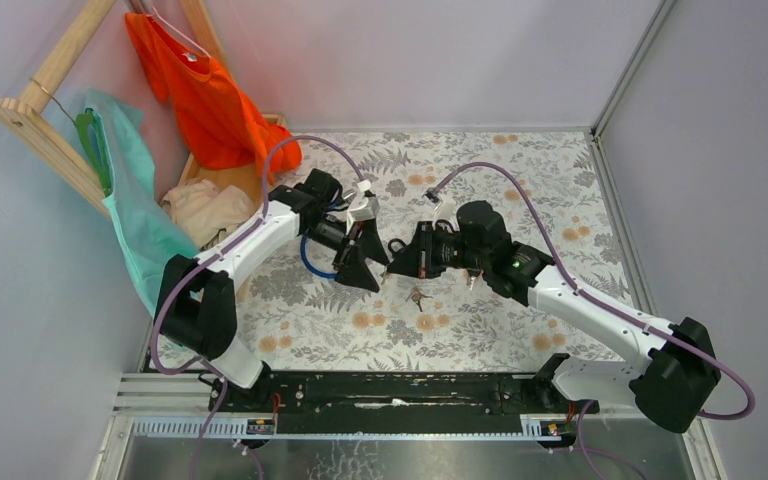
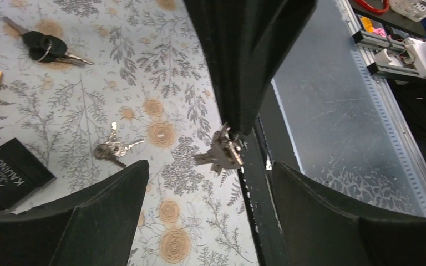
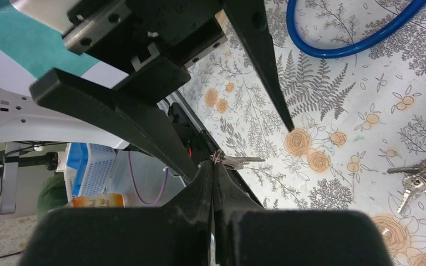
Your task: Unlock with the key
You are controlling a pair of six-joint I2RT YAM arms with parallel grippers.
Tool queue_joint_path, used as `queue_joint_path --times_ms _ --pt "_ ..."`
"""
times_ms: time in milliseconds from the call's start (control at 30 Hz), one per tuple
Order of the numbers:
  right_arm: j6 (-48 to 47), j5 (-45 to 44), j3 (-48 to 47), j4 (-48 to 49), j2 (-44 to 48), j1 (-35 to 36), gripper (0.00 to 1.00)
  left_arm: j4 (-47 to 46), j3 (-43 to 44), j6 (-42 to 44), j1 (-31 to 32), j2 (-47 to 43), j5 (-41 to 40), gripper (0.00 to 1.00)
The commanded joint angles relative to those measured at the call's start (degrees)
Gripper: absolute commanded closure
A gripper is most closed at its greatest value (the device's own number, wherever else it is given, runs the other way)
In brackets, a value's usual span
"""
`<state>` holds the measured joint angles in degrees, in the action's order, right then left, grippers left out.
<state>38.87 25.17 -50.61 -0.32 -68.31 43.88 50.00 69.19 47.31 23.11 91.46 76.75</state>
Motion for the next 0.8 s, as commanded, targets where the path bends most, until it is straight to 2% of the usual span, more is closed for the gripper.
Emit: queue_joint_path --times_ms 0,67,167,367,633,700,767 --pt "2.1 2.2 -1.9 5.2 1.3 0.4 1.0 16.0 2.3 14.9 0.4 1.8 3.4 0.13" --pt "2.8 2.6 -1.8 6.0 1.2 0.4 1.0 20.6 2.9 19.9 0.4 3.0 3.3 0.17" --pt "3.3 3.1 -1.9 6.8 0.9 0.4 1.0 32.1 5.3 32.6 0.4 5.7 4.5 0.24" --pt "3.0 3.2 -2.0 6.1 1.7 0.3 1.0 33.3 7.7 33.5 0.1 5.4 7.0 0.44" --pt "2.9 2.9 -0.8 6.3 3.3 0.4 1.0 32.6 10.1 28.0 0.1 1.3 4.1 0.68" --pt "3.4 3.2 -0.5 7.3 3.6 0.3 1.0 28.0 9.5 21.8 0.1 -0.3 1.7 0.71" --pt "4.0 3.4 -0.3 8.0 3.6 0.4 1.0 18.7 7.5 10.2 0.1 -2.9 -1.6 0.79"
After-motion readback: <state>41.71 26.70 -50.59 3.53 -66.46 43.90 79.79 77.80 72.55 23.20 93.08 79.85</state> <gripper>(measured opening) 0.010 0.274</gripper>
